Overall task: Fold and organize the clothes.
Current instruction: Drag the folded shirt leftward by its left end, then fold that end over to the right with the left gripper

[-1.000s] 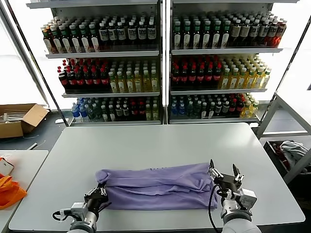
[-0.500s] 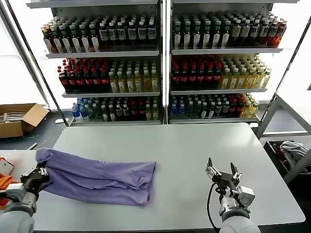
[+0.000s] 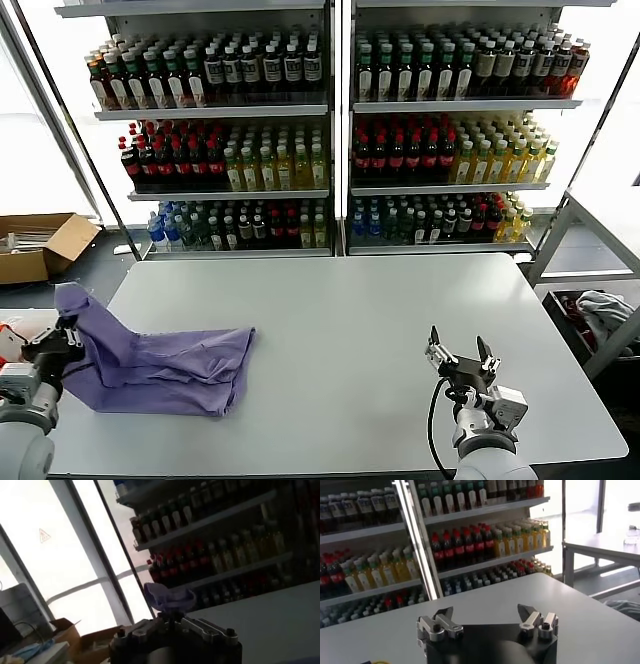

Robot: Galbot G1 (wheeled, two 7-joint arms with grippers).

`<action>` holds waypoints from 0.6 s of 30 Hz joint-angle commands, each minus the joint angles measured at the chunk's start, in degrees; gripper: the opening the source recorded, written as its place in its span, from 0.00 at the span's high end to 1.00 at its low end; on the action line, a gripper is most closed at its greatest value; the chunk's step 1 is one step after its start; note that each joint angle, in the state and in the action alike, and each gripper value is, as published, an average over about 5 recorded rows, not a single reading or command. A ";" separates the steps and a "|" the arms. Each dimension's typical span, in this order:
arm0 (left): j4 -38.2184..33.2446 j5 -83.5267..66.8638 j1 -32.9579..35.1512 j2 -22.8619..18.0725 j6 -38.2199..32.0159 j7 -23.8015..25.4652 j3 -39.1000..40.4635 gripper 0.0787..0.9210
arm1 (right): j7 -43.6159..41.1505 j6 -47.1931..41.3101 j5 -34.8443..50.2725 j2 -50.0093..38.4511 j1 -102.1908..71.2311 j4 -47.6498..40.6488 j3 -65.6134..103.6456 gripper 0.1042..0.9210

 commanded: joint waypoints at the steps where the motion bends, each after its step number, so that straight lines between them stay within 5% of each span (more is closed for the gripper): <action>1: -1.66 1.61 -2.63 -9.84 3.08 -1.70 20.75 0.96 | -0.46 -0.89 -2.55 2.05 -0.70 2.90 -1.05 0.12; 18: 1.33 -2.84 -7.98 -12.00 7.93 -4.47 26.31 0.96 | -0.59 0.68 -3.47 3.42 -4.77 4.09 -1.37 0.12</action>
